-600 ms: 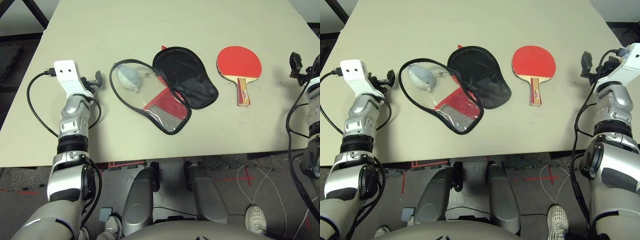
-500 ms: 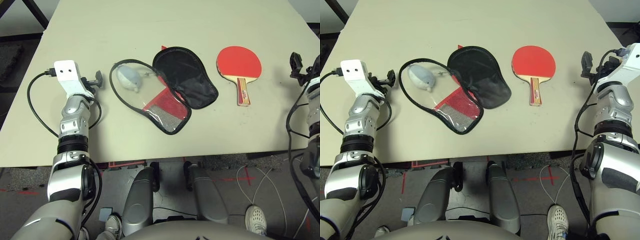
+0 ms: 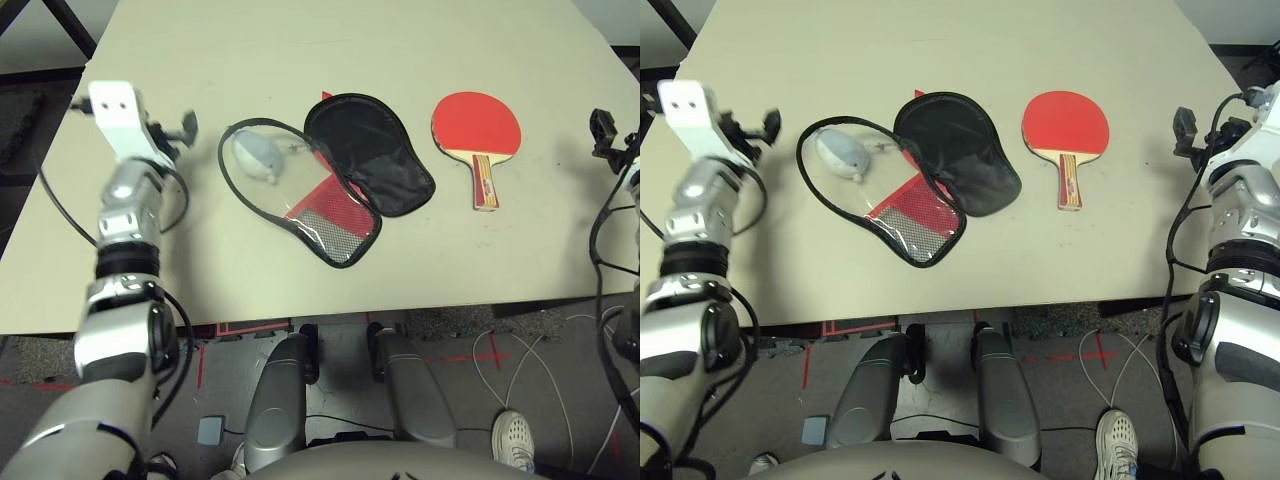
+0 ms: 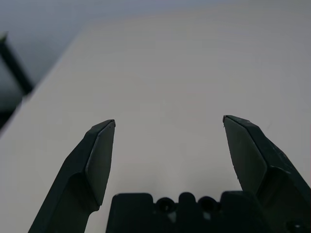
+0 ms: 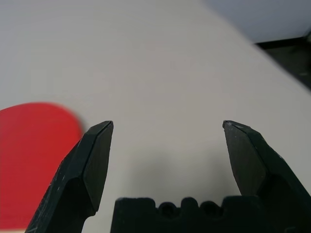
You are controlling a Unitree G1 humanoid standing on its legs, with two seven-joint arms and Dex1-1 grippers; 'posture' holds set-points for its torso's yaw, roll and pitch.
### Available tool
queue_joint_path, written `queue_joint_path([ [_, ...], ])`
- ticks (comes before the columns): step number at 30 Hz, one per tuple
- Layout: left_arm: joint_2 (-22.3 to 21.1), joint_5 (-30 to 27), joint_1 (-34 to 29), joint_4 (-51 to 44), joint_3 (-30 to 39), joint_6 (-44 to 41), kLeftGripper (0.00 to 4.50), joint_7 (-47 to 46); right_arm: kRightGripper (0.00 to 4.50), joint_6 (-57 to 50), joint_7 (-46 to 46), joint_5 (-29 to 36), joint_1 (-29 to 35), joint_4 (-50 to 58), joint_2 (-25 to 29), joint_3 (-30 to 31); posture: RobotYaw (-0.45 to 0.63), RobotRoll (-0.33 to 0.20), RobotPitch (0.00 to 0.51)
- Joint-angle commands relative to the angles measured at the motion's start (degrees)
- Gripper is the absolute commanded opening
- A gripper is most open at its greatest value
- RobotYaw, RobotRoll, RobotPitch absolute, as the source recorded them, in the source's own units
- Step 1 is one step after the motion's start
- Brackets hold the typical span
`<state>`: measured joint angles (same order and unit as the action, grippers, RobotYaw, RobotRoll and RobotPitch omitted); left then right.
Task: Store the ping-pong paddle in its case and zip it.
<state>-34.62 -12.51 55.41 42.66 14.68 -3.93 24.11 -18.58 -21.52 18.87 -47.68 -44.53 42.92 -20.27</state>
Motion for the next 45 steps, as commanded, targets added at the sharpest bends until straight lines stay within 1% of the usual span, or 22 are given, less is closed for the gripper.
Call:
queue_joint_path([
  [1,-2.00,0.16,3.33,1.13,-3.76,-5.10,4.45,10.60,4.50,-18.84,-0.66,2.15,1.11,13.23,0.01,3.51,0.01,0.000,0.264],
  [3,-1.94,-0.11,5.78,0.32,-6.74,-9.45,4.45,17.47,4.50,-30.90,0.87,4.05,0.08,19.56,-0.94,4.33,0.00,0.000,0.258],
  [6,-0.90,-0.08,6.71,-1.46,-9.68,-11.74,4.45,23.27,4.50,-41.23,3.25,5.43,-0.13,27.67,-3.77,5.24,-0.01,0.000,0.251],
  [9,1.54,-0.40,6.52,-3.25,-12.06,-14.16,4.45,27.14,4.50,-48.48,6.02,5.17,-0.17,33.10,-6.57,5.83,-0.02,0.000,0.245],
  [13,5.32,-0.43,4.96,-6.81,-15.05,-16.13,4.45,30.40,4.50,-55.27,8.19,4.06,0.61,38.35,-8.18,7.48,-0.04,0.000,0.245],
  [17,8.76,0.12,3.40,-9.50,-18.35,-17.34,4.45,32.60,4.50,-59.67,9.87,3.34,2.05,41.39,-9.92,7.49,-0.05,0.000,0.245],
  [19,9.81,0.36,2.44,-10.93,-19.93,-17.67,4.45,33.97,4.50,-61.10,10.74,2.74,2.97,42.63,-10.75,7.30,-0.05,0.000,0.244],
  [23,11.52,0.75,0.90,-13.28,-23.02,-18.43,4.45,35.95,4.50,-62.90,11.40,1.96,4.35,43.73,-11.81,7.09,-0.06,0.000,0.241],
  [30,12.86,0.76,0.35,-15.15,-23.72,-19.39,4.45,35.68,4.50,-61.94,11.81,0.26,5.05,41.41,-13.36,7.72,-0.06,0.000,0.240],
  [31,12.89,0.76,0.39,-15.27,-23.66,-19.51,4.50,35.65,4.11,-61.80,11.81,0.06,5.02,41.00,-13.66,7.93,-0.05,0.000,0.240],
  [32,12.86,0.78,0.43,-15.34,-23.60,-19.60,4.50,35.65,3.90,-61.78,11.64,-0.13,4.95,40.52,-13.86,8.46,-0.05,0.000,0.241],
  [33,12.81,0.79,0.44,-15.46,-23.54,-19.73,4.50,35.64,3.54,-62.04,11.59,-0.38,4.82,40.10,-14.05,8.87,-0.05,0.000,0.242],
  [34,12.76,0.78,0.39,-15.64,-23.49,-19.86,4.50,35.63,3.31,-62.29,11.54,-0.60,4.78,39.86,-14.16,9.17,-0.05,0.000,0.242],
  [36,12.67,0.75,0.24,-16.13,-23.42,-20.18,4.50,35.57,2.49,-61.59,11.25,-1.38,4.79,39.31,-13.78,10.79,-0.05,0.000,0.242],
  [37,12.64,0.71,0.16,-16.39,-23.40,-20.35,4.50,35.55,2.19,-61.42,11.27,-1.64,4.74,39.13,-13.72,11.21,-0.05,0.000,0.242],
  [39,12.66,0.64,0.14,-16.66,-23.24,-20.66,4.50,35.32,1.44,-60.61,11.76,-2.34,3.99,37.65,-13.98,11.81,-0.04,0.000,0.243],
  [40,12.68,0.58,0.04,-16.92,-23.18,-20.85,4.50,35.24,1.21,-60.08,11.92,-2.69,3.75,36.99,-14.05,12.01,-0.04,0.000,0.243],
  [41,12.70,0.52,-0.08,-17.21,-23.14,-21.05,4.50,35.15,1.08,-59.96,12.19,-2.97,3.49,36.43,-14.30,11.86,-0.04,0.000,0.244],
  [45,12.75,0.34,-0.92,-18.62,-23.10,-21.80,4.50,34.79,1.08,-57.60,13.40,-4.37,2.34,33.99,-14.95,10.55,-0.03,0.000,0.244],
])
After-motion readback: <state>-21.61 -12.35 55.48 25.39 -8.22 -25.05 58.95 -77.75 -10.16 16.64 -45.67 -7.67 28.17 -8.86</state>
